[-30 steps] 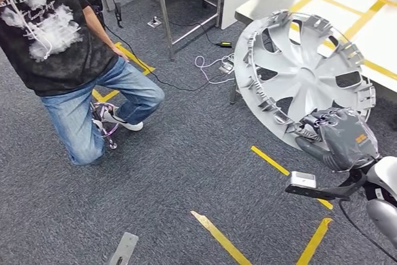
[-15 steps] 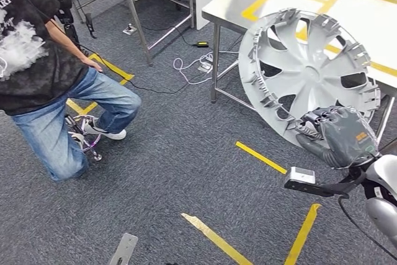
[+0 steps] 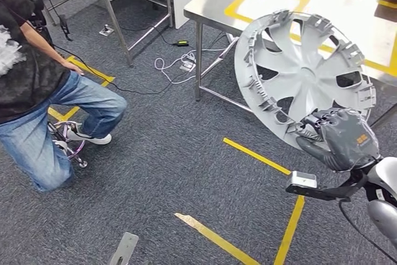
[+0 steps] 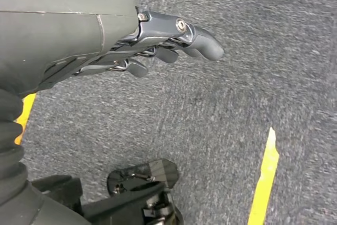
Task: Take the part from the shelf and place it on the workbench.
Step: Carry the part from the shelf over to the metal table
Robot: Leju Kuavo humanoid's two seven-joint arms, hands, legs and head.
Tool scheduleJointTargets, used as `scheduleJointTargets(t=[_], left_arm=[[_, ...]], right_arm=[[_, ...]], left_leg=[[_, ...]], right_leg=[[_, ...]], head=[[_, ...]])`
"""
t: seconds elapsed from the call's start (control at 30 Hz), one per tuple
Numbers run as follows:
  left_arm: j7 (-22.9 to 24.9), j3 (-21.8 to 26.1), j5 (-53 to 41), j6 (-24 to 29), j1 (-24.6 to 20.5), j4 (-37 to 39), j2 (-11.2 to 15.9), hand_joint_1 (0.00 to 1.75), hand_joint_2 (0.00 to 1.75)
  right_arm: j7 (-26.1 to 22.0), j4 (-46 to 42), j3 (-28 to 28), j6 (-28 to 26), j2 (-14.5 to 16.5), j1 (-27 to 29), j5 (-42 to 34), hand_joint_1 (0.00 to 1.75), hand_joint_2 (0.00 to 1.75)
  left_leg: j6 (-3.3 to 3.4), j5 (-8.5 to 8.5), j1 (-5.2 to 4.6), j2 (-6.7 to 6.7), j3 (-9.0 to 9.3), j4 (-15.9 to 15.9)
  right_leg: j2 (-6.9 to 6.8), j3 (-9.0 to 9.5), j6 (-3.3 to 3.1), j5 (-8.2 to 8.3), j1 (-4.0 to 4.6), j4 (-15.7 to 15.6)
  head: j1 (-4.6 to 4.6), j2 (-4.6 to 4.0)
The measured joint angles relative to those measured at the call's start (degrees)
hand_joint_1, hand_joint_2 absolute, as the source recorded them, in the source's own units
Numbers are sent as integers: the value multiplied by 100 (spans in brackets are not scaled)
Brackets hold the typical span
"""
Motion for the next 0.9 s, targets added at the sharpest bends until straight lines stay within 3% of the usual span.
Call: scheduleJointTargets(t=[0.07,0.1,0.23,0.3,0.37,0.4,0.43,0.47,0.53,0.6,0.63,0.7,0.77,0.83,0.9], left_arm=[[-2,1,0,0,-3,0,-7,0,175],[-4,1,0,0,-2,0,-7,0,175],[-9,1,4,1,-3,0,-7,0,175],[-13,0,4,1,-7,0,-6,0,175],[-15,1,5,1,4,0,-3,0,175],[-15,1,7,1,11,0,-1,0,175],[-15,1,8,1,16,0,0,0,175],[-15,1,9,0,18,0,2,0,175],[-15,1,9,1,15,0,4,0,175],[-15,1,9,2,10,0,10,0,175],[-16,1,9,2,9,0,13,0,175],[-19,1,11,2,3,0,12,0,175],[-20,1,13,4,-9,0,5,0,175],[-22,0,13,8,-18,0,-7,0,175],[-23,-1,14,9,-13,0,-14,0,175]], right_arm=[[8,-1,-5,0,1,-5,-2,175,175],[8,-2,-8,0,2,-7,-2,175,175],[8,-6,-16,0,2,-4,-3,175,175],[8,-10,-17,0,3,-8,-3,175,175],[7,-14,-12,0,4,-8,-3,175,175],[7,-15,-8,0,4,-8,-3,175,175],[8,-15,-6,0,4,-8,-3,175,175],[8,-15,-5,0,4,-8,-3,175,175],[8,-16,-4,0,4,-9,-4,175,175],[8,-18,-5,-1,5,-16,-6,175,175],[9,-19,-6,-1,6,-18,-9,175,175],[10,-20,-10,-1,5,-18,-18,175,175],[10,-19,-16,2,3,-29,-32,175,175],[7,-18,-17,5,3,-62,-46,175,175],[-2,-17,-11,9,4,-78,-54,175,175]], left_leg=[[-42,-22,-16,53,-4,29],[-66,-29,-30,77,-10,45],[-165,-78,-34,126,-23,105],[-228,-337,-13,18,-170,489],[-259,-701,-2,-61,-479,1239],[-264,-800,0,-68,-610,1543],[-261,-795,0,-70,-668,1677],[-248,-682,0,-75,-634,1596],[-193,-280,0,-165,-341,920],[-142,-52,8,-332,-67,289],[-132,-45,5,-387,-18,160],[-115,-61,3,-356,-1,89],[-62,-25,22,-274,19,23],[-19,-1,36,-189,32,-20],[-6,-4,34,-104,27,-17]], right_leg=[[-147,405,-21,256,21,-755],[-189,522,-54,304,34,-971],[-81,551,-200,327,44,-1041],[-28,559,-274,344,26,-1054],[37,558,-313,345,30,-1052],[77,558,-316,346,34,-1051],[119,559,-318,346,37,-1049],[164,560,-319,347,39,-1047],[254,561,-316,346,39,-1041],[336,531,-290,350,46,-1020],[370,507,-264,358,41,-1014],[433,468,-192,380,20,-1026],[345,394,-128,305,18,-945],[159,152,-83,21,26,-458],[81,-182,-44,-279,21,271]], head=[[2,0],[-1,0],[-9,0],[-19,0],[-27,0],[-27,0],[-27,0],[-27,0],[-27,0],[-25,0],[-22,0],[-25,0],[-6,0],[30,0],[45,0]])
